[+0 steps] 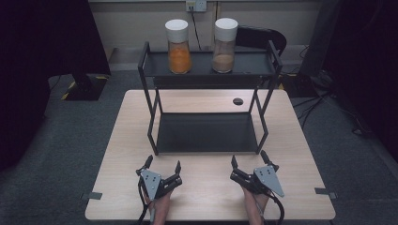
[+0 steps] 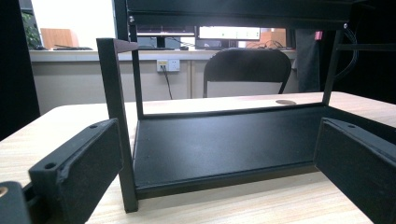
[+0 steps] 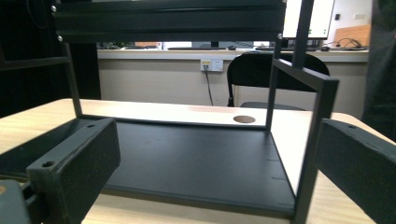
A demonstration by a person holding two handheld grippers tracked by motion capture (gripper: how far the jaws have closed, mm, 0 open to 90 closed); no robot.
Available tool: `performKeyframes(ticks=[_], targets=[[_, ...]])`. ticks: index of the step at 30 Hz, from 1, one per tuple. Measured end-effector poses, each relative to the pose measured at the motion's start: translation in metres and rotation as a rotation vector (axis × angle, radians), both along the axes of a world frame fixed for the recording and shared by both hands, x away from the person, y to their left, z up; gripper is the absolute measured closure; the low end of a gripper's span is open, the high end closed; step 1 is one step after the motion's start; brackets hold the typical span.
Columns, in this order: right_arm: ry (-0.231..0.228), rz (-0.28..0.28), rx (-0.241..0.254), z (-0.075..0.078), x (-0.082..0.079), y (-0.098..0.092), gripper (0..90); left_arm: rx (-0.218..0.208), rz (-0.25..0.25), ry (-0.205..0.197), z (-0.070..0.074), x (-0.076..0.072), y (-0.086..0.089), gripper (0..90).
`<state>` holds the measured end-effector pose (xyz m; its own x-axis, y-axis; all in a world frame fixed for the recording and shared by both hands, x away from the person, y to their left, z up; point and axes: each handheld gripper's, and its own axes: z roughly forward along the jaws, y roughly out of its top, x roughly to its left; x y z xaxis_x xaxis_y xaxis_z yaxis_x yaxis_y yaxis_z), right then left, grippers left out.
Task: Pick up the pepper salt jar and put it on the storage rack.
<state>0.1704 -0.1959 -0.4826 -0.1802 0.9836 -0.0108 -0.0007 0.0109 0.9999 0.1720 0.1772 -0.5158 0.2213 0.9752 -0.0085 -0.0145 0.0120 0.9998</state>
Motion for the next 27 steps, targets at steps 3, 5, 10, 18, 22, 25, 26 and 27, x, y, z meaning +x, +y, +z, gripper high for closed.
performKeyframes(ticks=[3,5,10,18,22,25,26,27], targets=[[0.008,-0.005,0.004,-0.006,-0.002,-0.001,0.0,0.000,0.000,0.000,0.000,0.000,0.000,0.5],[0.010,-0.003,0.000,-0.010,-0.003,-0.001,0.0,0.000,0.000,0.000,0.000,0.000,0.000,0.5],[0.001,0.006,0.000,-0.020,-0.006,-0.002,0.0,0.000,0.000,0.000,0.000,0.000,0.000,0.5],[0.006,-0.018,-0.006,-0.024,-0.006,0.002,0.0,0.000,0.000,0.000,0.000,0.000,0.000,0.5],[0.000,-0.017,-0.005,-0.026,-0.007,0.002,0.0,0.000,0.000,0.000,0.000,0.000,0.000,0.5],[-0.006,-0.023,0.002,-0.028,-0.008,0.002,0.0,0.000,0.000,0.000,0.000,0.000,0.000,0.6],[-0.006,-0.026,0.003,-0.028,-0.008,0.003,0.0,0.000,0.000,0.000,0.000,0.000,0.000,0.6],[-0.006,-0.026,0.003,-0.028,-0.008,0.003,0.0,0.000,0.000,0.000,0.000,0.000,0.000,0.5]])
